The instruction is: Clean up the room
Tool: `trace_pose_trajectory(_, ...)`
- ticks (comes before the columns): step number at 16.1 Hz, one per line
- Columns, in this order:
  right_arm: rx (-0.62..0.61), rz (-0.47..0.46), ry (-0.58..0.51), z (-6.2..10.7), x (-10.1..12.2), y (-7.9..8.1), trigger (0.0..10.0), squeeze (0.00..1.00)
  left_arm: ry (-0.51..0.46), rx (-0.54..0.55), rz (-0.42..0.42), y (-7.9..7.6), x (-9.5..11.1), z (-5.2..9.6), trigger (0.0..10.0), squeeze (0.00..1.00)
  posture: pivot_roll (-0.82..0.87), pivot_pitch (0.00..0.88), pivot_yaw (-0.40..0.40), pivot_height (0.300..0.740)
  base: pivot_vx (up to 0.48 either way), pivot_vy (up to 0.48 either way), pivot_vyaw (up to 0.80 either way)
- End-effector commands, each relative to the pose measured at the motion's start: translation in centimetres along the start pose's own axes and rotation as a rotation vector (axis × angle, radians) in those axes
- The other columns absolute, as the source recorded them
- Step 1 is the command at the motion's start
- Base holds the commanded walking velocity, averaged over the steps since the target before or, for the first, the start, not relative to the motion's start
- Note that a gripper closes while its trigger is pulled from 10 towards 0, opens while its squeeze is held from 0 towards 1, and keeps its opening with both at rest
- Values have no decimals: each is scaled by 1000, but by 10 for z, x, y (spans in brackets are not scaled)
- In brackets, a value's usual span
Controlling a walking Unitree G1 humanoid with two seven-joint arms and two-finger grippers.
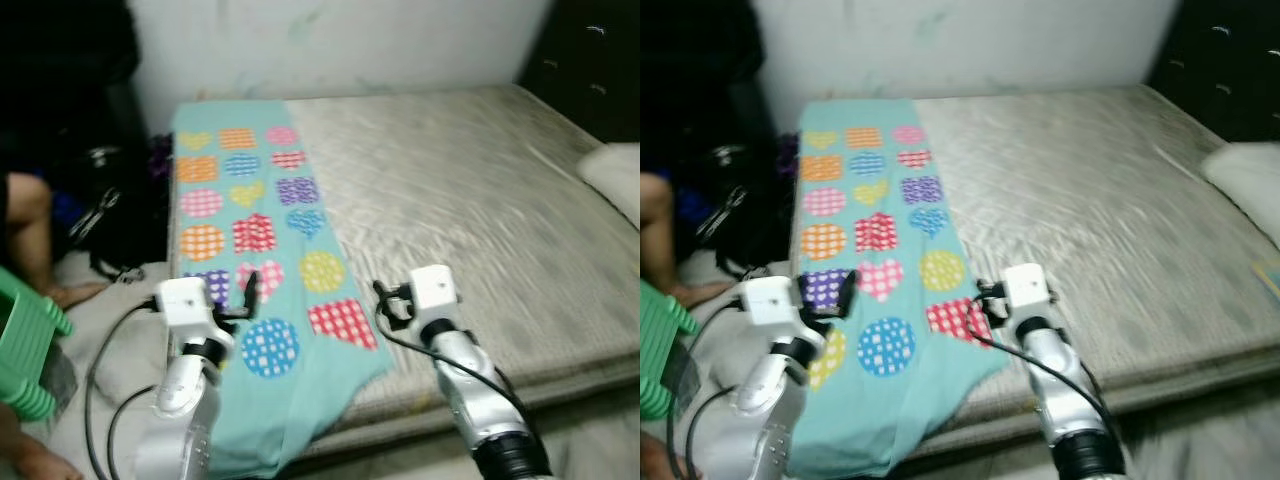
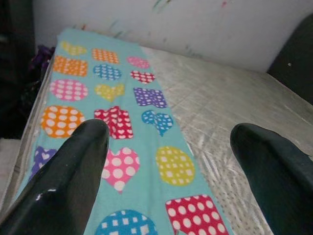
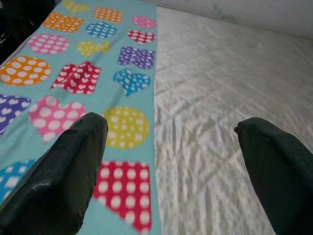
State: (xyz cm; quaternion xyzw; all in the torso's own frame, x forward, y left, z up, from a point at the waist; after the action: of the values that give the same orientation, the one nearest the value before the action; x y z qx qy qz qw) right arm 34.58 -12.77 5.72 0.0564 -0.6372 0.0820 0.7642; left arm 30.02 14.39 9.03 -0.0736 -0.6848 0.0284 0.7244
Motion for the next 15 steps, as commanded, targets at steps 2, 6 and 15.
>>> trace_pose_trajectory(2, 29, -7, -17, -2, 5, 10, 10000, 0, 4, 27, -18, 9, 0, 2, 10000, 0, -80, 0, -44, 740, 0, 0, 0)
trace_pose_trajectory(6, 28, -6, -14, -2, 4, 10, 10000, 0, 7, 34, -17, 10, -1, 3, 10000, 0, -79, 0, -44, 740, 0, 0, 0)
trace_pose_trajectory(15, 8, 17, 66, -2, -10, -1, 10000, 0, 137, 98, -51, 22, -24, 5, 10000, 0, -80, 0, -39, 740, 0, 0, 0)
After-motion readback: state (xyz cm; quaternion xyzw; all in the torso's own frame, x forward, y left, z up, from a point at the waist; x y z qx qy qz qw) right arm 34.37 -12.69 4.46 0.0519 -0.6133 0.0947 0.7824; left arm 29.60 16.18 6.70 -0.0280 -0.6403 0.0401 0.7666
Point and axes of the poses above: a point about 5 cm out from each wrist's last joint towards the gripper, its own z axis pointing back from the gripper into the wrist, its own x axis along the axis of the wrist's last joint, y = z × x, the point moved 4 cm from there along -z, pointing out of the wrist towards the gripper, and after that the axes turned 6 degrees about -z, right-handed, at the moved point
